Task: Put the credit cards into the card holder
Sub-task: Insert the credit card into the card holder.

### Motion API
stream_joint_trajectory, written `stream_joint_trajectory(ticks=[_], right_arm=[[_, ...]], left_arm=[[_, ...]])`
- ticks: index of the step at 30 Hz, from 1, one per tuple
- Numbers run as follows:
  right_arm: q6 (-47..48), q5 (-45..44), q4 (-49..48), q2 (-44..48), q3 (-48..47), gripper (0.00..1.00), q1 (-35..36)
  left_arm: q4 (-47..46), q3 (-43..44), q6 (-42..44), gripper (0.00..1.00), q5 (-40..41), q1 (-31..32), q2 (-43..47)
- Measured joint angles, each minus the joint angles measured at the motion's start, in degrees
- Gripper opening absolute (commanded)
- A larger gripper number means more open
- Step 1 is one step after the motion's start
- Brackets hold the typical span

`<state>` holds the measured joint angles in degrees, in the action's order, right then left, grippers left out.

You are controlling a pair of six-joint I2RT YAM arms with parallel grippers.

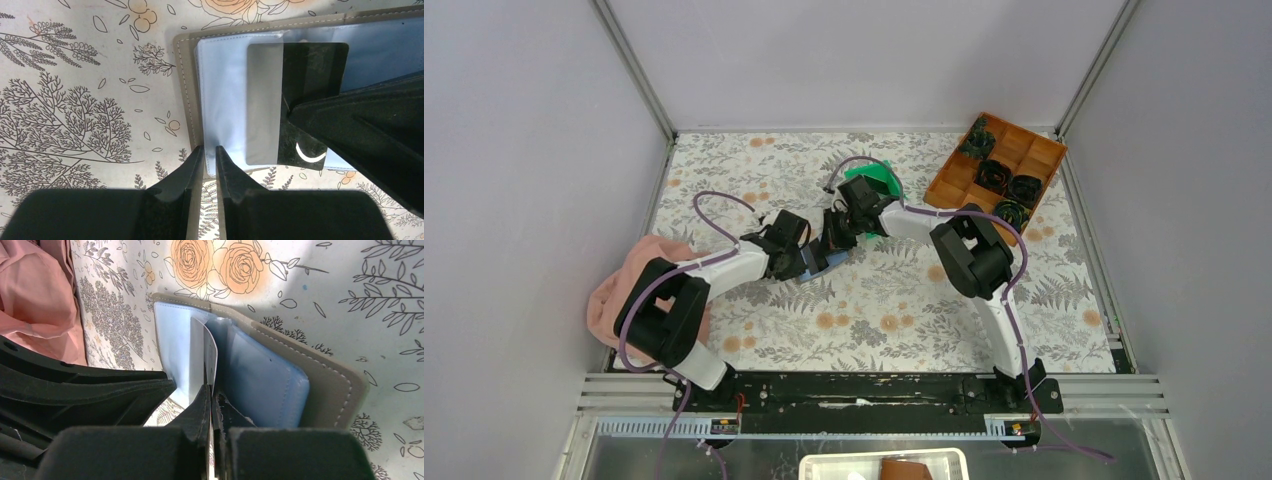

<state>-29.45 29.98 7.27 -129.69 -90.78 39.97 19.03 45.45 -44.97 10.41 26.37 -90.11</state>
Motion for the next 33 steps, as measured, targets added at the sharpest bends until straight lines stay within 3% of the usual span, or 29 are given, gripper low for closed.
stream_joint_trajectory(ticks=[9,11,17,33], right_arm=[[0.5,-0.3,0.3,0.1,-0.3,0.00,0.2],[1.0,-0.4,1.4,0.0,-1.1,0.16,0.3],[3.1,-2.3,4.0,-0.5,-2.5,0.31,0.9],[5.3,-4.5,5.6,-0.2,-3.4,0.35,2.0]], left_arm=[[0.7,0.8,0.8,0.19,0.0,0.0,-0.6],[0.8,0.9,0.9,0.19,0.0,0.0,-0.7],[0.9,0.9,0.9,0.19,0.0,0.0,-0.7],[0.6,0.7,0.5,0.19,0.1,0.0,-0.5]])
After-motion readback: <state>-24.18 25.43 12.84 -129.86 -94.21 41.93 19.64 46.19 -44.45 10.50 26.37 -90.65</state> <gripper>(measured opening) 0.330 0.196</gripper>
